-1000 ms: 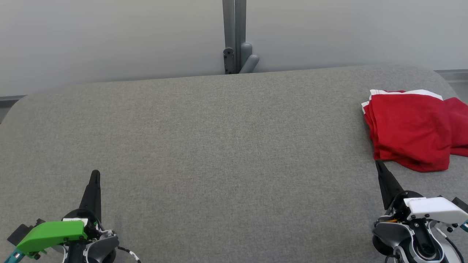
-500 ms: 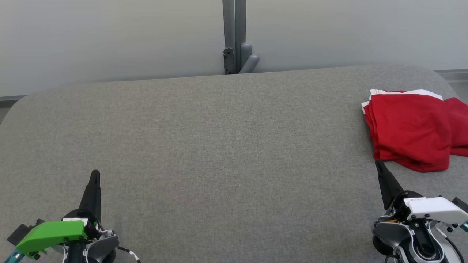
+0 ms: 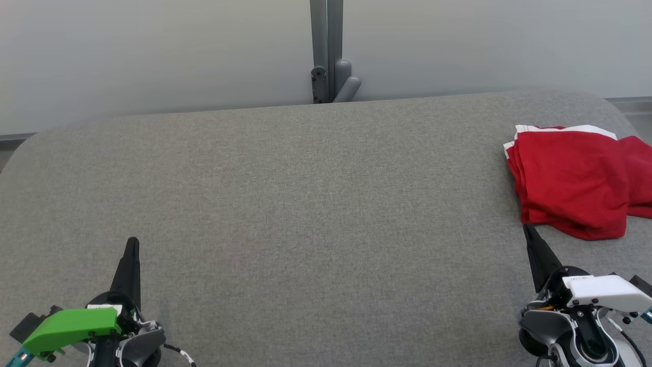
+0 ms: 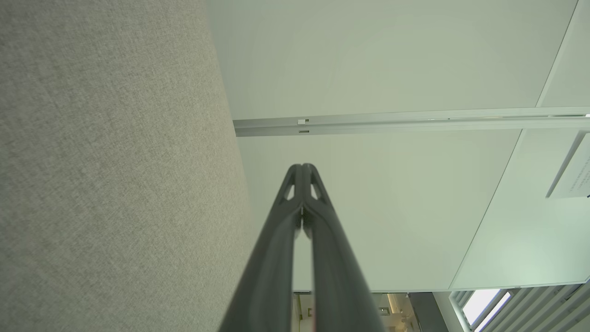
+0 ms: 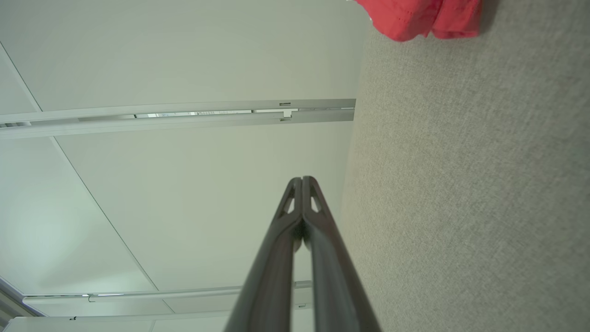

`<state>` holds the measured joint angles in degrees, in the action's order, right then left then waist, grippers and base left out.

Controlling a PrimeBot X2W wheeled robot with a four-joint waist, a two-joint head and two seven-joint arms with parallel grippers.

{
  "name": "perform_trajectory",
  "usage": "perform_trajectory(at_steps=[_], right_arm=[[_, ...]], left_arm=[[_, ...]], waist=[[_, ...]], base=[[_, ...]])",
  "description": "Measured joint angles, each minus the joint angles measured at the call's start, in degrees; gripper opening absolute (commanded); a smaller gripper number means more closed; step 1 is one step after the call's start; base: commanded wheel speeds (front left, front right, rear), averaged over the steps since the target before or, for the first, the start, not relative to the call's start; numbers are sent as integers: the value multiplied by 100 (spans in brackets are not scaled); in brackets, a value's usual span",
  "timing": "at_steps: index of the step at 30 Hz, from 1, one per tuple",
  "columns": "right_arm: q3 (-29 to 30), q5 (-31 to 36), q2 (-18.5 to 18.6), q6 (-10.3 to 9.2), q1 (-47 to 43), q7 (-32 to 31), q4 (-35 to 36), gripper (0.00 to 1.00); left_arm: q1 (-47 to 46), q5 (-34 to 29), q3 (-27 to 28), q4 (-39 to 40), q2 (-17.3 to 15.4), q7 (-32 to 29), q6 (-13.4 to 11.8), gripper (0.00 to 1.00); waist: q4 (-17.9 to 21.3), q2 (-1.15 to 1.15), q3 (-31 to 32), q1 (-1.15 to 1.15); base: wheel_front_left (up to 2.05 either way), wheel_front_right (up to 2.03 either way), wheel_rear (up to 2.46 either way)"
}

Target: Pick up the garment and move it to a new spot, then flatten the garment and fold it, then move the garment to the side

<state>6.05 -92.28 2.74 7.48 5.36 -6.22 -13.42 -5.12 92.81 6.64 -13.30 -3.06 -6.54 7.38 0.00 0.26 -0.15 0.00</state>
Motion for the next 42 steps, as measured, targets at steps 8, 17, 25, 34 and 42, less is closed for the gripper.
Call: perform_trajectory(at_steps=[8, 17, 25, 34, 42], right_arm=[[0, 0, 0, 0, 0, 0, 0, 0], [0, 0, 0, 0, 0, 0, 0, 0], [0, 0, 0, 0, 0, 0, 0, 0], [-1, 0, 0, 0, 0, 0, 0, 0], [-1, 0, 0, 0, 0, 0, 0, 0]], left_arm=[[-1, -5, 4, 0, 1, -1, 0, 0], [-1, -5, 9, 0, 3, -10, 0, 0], [-1, -7, 11, 0, 5, -11, 0, 0], [-1, -7, 15, 0, 7, -12, 0, 0], [-2, -7, 19, 0, 8, -18, 0, 0]], waist=[[0, 0, 0, 0], [0, 0, 0, 0], [0, 0, 0, 0], [0, 0, 0, 0], [0, 0, 0, 0]], base=[[0, 0, 0], [0, 0, 0], [0, 0, 0], [0, 0, 0], [0, 0, 0]])
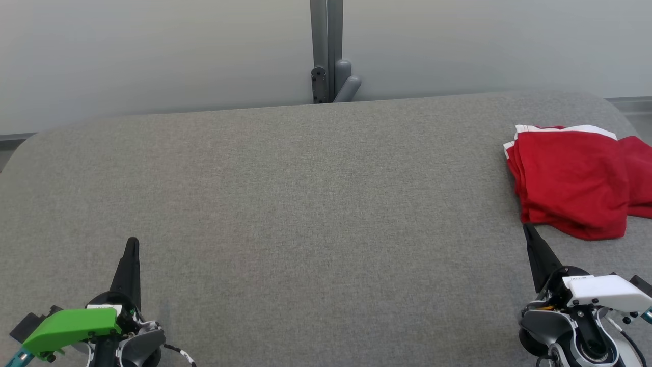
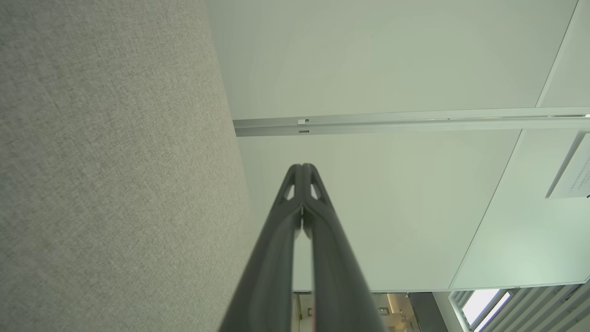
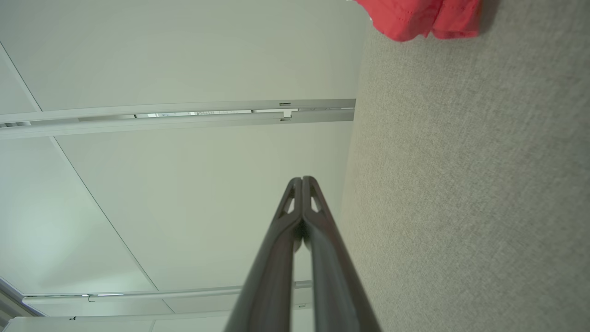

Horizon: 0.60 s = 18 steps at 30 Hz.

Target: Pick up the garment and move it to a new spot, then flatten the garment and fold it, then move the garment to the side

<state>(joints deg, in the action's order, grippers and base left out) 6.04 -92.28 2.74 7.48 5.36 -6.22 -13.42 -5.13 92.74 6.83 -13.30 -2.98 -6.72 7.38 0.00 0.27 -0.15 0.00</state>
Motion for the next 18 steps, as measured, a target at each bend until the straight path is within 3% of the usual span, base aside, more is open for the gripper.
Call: perform_trajectory(at_steps=[18], right_arm=[[0, 0, 0, 0, 1, 0, 0, 0]], left_arm=[[-1, -1, 4, 0, 1, -1, 0, 0]], waist=[[0, 0, 0, 0]], base=[[0, 0, 0]])
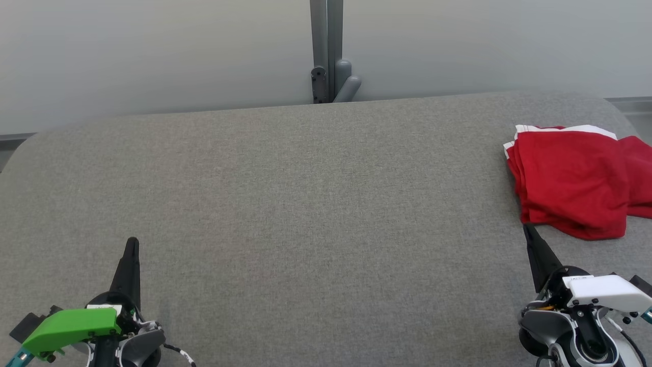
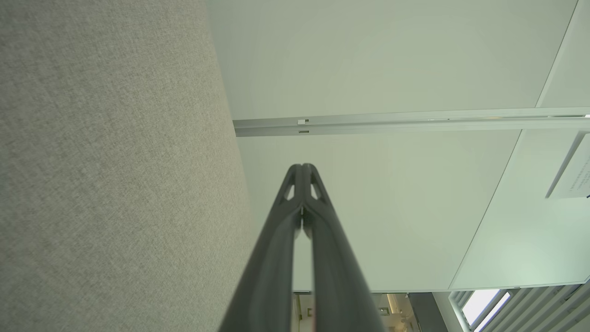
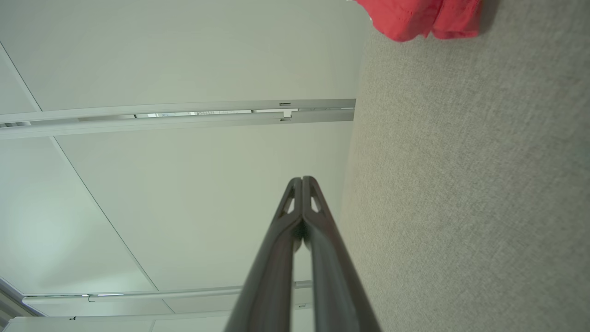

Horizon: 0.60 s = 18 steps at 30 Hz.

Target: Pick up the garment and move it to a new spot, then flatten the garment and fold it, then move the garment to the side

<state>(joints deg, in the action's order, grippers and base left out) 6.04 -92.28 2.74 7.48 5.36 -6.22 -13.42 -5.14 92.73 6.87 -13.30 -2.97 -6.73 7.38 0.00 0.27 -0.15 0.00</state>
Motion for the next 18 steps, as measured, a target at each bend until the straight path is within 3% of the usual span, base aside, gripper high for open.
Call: perform_trajectory(at_steps=[18], right_arm=[[0, 0, 0, 0, 0, 0, 0, 0]], left_arm=[[0, 0, 3, 0, 2, -7, 0, 0]], waist=[[0, 0, 0, 0]], base=[[0, 0, 0]])
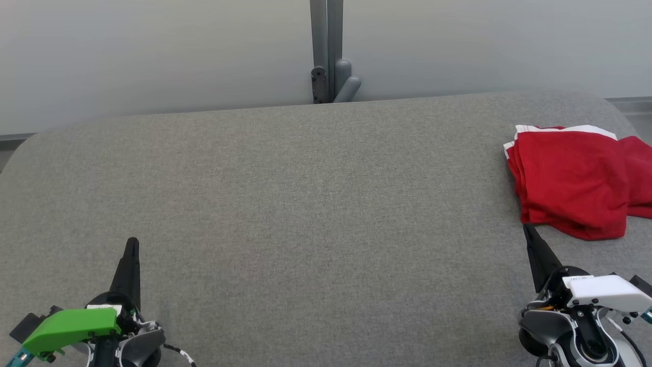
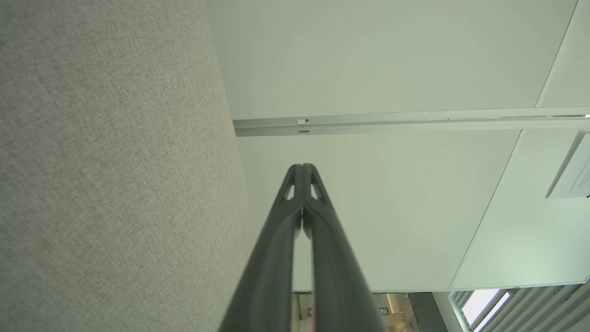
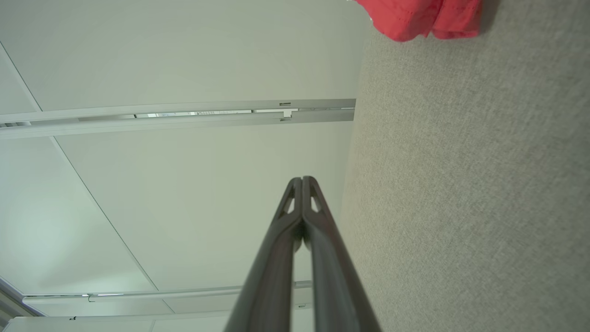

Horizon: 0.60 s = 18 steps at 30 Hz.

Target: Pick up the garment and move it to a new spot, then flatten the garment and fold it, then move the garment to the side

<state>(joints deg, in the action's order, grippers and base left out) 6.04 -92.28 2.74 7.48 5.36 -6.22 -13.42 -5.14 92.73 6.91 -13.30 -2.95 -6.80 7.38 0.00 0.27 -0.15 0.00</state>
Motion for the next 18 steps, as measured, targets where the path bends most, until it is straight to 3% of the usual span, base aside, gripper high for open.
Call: perform_trajectory(at_steps=[18], right_arm=[[0, -1, 0, 0, 0, 0, 0, 0]], left_arm=[[-1, -1, 2, 0, 1, -1, 0, 0]], waist=[[0, 0, 0, 0]], base=[[0, 0, 0]])
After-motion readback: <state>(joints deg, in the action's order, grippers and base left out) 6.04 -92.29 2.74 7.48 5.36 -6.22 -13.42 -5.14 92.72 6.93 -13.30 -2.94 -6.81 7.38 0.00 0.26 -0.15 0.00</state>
